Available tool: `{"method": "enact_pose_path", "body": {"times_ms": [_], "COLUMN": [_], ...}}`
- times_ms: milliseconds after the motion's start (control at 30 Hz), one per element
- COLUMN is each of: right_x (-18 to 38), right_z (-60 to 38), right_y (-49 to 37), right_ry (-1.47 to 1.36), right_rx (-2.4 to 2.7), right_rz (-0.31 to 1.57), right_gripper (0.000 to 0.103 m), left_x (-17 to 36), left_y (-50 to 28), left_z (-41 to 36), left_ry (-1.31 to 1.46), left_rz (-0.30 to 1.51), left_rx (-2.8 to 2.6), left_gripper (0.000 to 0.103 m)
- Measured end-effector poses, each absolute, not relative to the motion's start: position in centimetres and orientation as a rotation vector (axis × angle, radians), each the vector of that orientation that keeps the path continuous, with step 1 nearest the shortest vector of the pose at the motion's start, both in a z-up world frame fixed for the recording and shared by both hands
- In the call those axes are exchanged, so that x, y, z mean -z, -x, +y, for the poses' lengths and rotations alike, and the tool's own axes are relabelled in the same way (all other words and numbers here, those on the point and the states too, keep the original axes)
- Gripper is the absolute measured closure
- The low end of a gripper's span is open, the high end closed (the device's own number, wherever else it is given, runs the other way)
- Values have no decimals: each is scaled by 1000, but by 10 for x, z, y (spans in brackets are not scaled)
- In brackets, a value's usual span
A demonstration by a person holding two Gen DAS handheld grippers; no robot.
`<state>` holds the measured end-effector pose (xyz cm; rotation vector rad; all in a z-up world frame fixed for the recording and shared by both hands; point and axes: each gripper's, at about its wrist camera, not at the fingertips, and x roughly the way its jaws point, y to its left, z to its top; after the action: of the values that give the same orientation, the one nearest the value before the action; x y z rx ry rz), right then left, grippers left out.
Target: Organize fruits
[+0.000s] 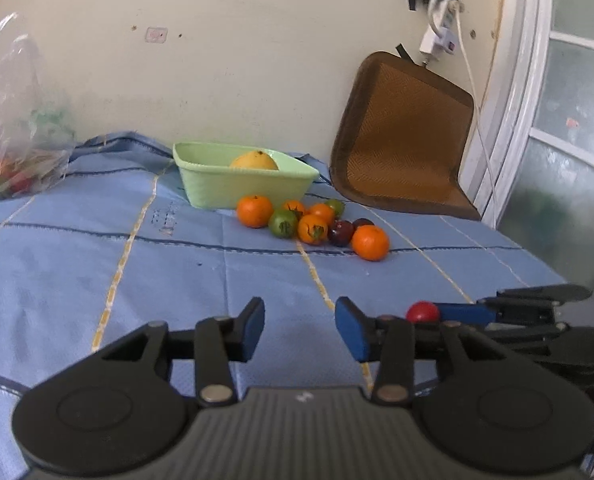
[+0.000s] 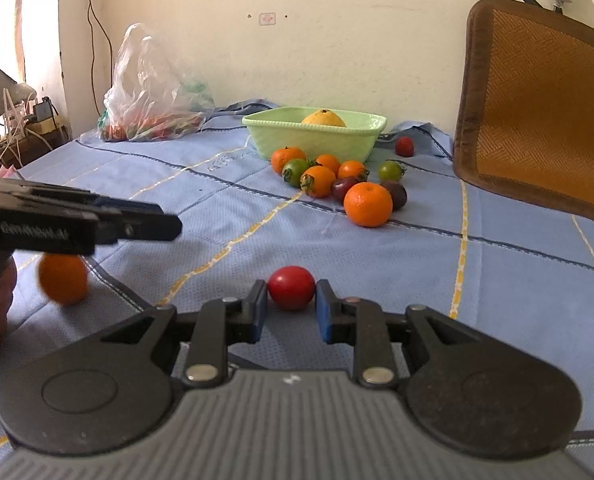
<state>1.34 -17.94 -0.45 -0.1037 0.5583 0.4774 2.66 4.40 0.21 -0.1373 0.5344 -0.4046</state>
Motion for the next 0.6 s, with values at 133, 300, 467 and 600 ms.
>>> {"method": "enact_pose_path", "body": {"times_ms": [133, 300, 467, 600], "right_x": [4, 4, 4, 4], "right_z": [-181, -181, -184, -186], "right_y": [-15, -14, -16, -17], "right_ry": [88, 86, 71, 56], "right_rx": [-479, -478, -485, -488], "right_rz": [563, 563, 567, 569], "right_gripper": [74, 74, 74, 74], "left_x": [-11, -11, -13, -27], "left_y": [-24, -29, -39, -28], "left_z": [56, 70, 70, 81], "left_ry": [173, 268, 293, 309], "left_rz": [483, 443, 387, 290], "left_rx": [395, 307, 259, 208], "left_gripper": [58, 45, 45, 41]}}
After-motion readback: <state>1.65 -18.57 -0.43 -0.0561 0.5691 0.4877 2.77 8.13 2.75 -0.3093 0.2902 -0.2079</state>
